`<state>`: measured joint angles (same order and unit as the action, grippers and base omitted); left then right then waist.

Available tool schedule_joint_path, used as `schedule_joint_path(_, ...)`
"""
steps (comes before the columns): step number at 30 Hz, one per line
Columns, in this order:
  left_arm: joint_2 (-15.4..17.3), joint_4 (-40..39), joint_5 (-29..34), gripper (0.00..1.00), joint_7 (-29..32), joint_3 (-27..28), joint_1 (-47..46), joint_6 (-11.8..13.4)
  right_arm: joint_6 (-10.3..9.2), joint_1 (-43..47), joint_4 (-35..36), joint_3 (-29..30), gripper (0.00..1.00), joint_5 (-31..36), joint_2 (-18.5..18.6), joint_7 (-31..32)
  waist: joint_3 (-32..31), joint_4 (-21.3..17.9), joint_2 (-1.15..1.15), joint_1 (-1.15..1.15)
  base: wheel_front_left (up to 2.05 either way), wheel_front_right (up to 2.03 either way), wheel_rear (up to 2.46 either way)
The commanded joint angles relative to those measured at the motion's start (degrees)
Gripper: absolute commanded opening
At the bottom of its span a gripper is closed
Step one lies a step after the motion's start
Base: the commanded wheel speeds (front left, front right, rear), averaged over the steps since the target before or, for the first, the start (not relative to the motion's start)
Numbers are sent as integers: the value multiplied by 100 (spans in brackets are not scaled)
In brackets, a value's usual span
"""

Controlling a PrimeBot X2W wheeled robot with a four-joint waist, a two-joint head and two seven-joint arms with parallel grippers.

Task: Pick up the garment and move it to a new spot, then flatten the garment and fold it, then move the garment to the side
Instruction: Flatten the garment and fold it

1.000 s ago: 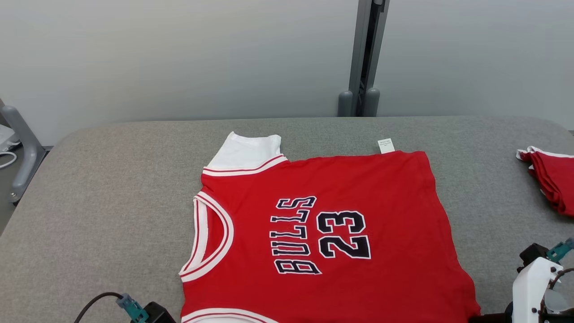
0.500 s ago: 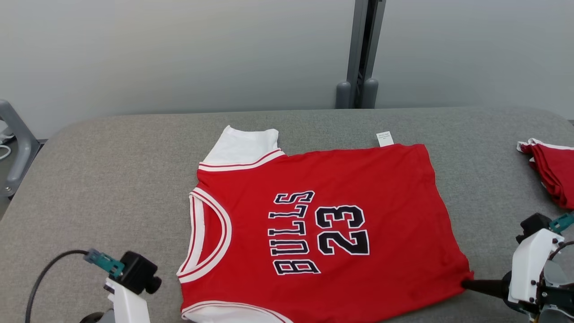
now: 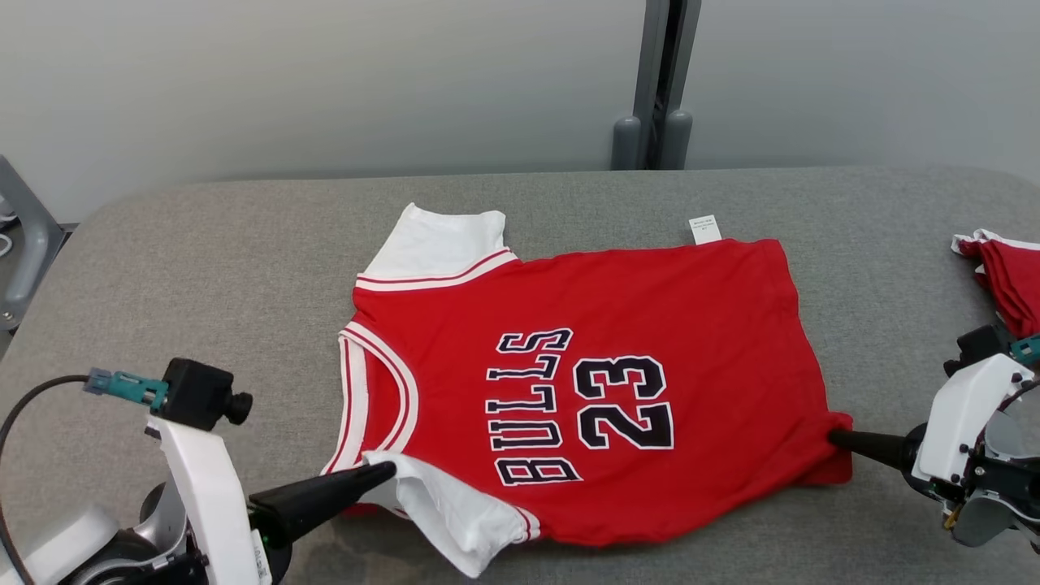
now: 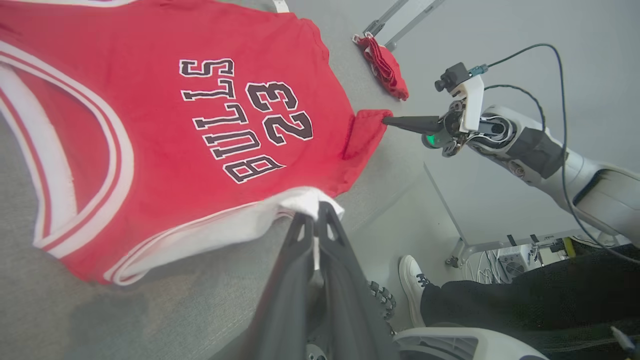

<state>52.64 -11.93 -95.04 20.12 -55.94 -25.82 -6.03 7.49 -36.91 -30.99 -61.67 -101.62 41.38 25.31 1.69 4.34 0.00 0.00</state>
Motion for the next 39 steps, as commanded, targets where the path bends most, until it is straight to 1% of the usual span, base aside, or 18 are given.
schedule_joint_path(1,-58,76,-54,0,-72,91,-93,-35,0,-64,-64,32,0,-63,-43,-81,48,7,0,0,0,0,0)
schedule_joint_path(5,-205,314,-122,0,-150,199,-198,-61,0,-202,-193,28,0,-57,-136,-178,145,19,0,0,0,0,0)
schedule_joint_path(7,-309,563,-38,0,-235,236,-262,-61,0,-267,-288,67,0,-23,-200,-334,207,32,0,0,0,0,0)
schedule_joint_path(8,-309,563,-38,0,-235,236,-262,-61,0,-267,-288,67,0,-23,-200,-334,207,32,0,0,0,0,0)
schedule_joint_path(9,-383,765,92,0,-327,247,-311,-60,0,-309,-368,91,0,3,-253,-450,245,33,0,0,0,0,0)
schedule_joint_path(14,-626,1208,234,0,-501,247,-378,-69,0,-356,-510,128,0,84,-386,-716,325,34,0,0,0,0,0)
schedule_joint_path(15,-720,1369,296,0,-566,245,-417,-55,0,-355,-564,149,0,106,-428,-813,345,33,0,0,0,0,0)
schedule_joint_path(20,-929,1764,487,0,-775,260,-485,32,0,-352,-653,218,0,187,-497,-1016,401,29,0,0,0,0,0)
schedule_joint_path(30,-1216,2233,745,0,-1015,262,-658,98,0,-394,-721,334,0,318,-596,-1251,605,17,0,0,0,0,0)
schedule_joint_path(38,-1477,2556,884,0,-1194,275,-801,101,0,-410,-657,431,0,361,-664,-1282,785,43,0,0,0,0,0)
schedule_joint_path(39,-1504,2594,913,0,-1197,260,-820,96,0,-435,-645,463,13,370,-671,-1322,813,48,0,0,0,0,0)
